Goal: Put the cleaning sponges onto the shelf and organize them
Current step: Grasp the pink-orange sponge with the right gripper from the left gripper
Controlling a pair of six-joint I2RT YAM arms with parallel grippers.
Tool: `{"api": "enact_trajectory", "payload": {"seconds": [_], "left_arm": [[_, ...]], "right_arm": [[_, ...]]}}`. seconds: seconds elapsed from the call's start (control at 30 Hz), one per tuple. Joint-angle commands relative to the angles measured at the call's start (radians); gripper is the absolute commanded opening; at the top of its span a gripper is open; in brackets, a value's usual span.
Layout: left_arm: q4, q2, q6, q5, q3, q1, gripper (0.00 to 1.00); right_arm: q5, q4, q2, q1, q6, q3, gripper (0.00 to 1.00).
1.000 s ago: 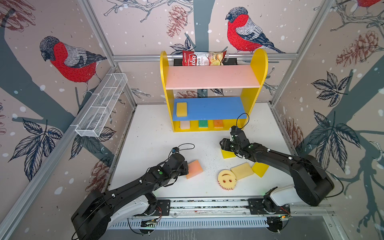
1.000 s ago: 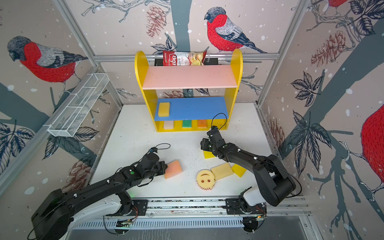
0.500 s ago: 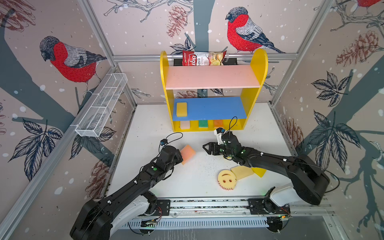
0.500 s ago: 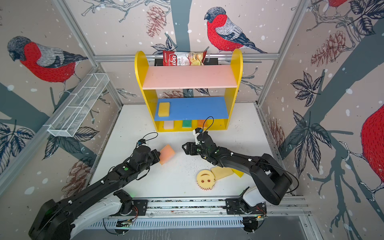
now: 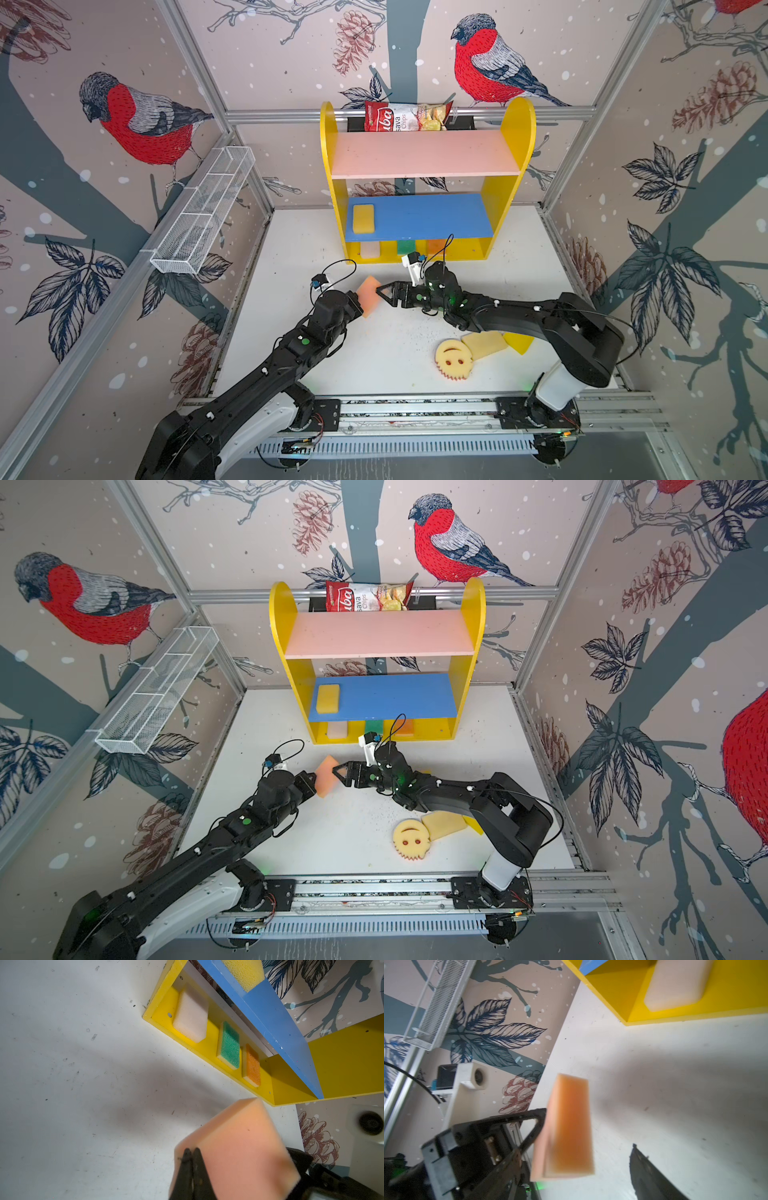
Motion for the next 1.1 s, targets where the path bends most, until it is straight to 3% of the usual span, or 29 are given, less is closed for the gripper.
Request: {"api": "enact_trajectory", "payload": {"seconds": [0.0,0.1,0.17,0.23,0.3,0.37,0.43,0.57,0.73,0.87,1.07], "left_arm": [[0.063,0.015,-0.016,-0.003,0.009,0.001,0.00],[0.090,0.029,-0.015,0.010,0.007,0.001,0.00],[0.101,0.041,-0.013,0.016,0.007,0.002,0.00],[0.107,0.051,-0.013,0.034,0.013,0.001,0.00],[0.122,0.053,0.000,0.062,0.011,0.001,0.28],[0.140,0.045,0.020,0.070,0.002,0.002,0.55],[0.124,0.024,0.035,0.062,0.003,0.001,0.68],[0.064,-0.055,0.078,0.016,0.009,0.004,0.80],[0.029,-0.140,0.151,0.029,0.024,0.027,0.85],[0.024,-0.154,0.196,0.054,0.037,0.038,0.86],[0.124,-0.111,0.245,0.209,0.032,0.044,0.92]], "right_arm": [[-0.045,0.070,0.036,0.023,0.015,0.038,0.80],[-0.067,0.107,0.071,0.034,0.044,0.054,0.74],[-0.077,0.136,0.084,0.035,0.061,0.053,0.66],[-0.077,0.138,0.093,0.032,0.066,0.054,0.40],[-0.078,0.131,0.090,0.021,0.060,0.056,0.17],[-0.088,0.088,0.078,0.002,0.023,0.065,0.09],[-0.104,0.014,0.067,-0.031,-0.032,0.084,0.01],[-0.186,-0.161,0.038,-0.123,-0.166,0.124,0.01],[-0.221,-0.422,0.027,-0.184,-0.369,0.203,0.01],[-0.274,-0.442,0.007,-0.208,-0.412,0.183,0.02],[-0.439,-0.465,-0.010,-0.232,-0.462,0.182,0.02]]}}
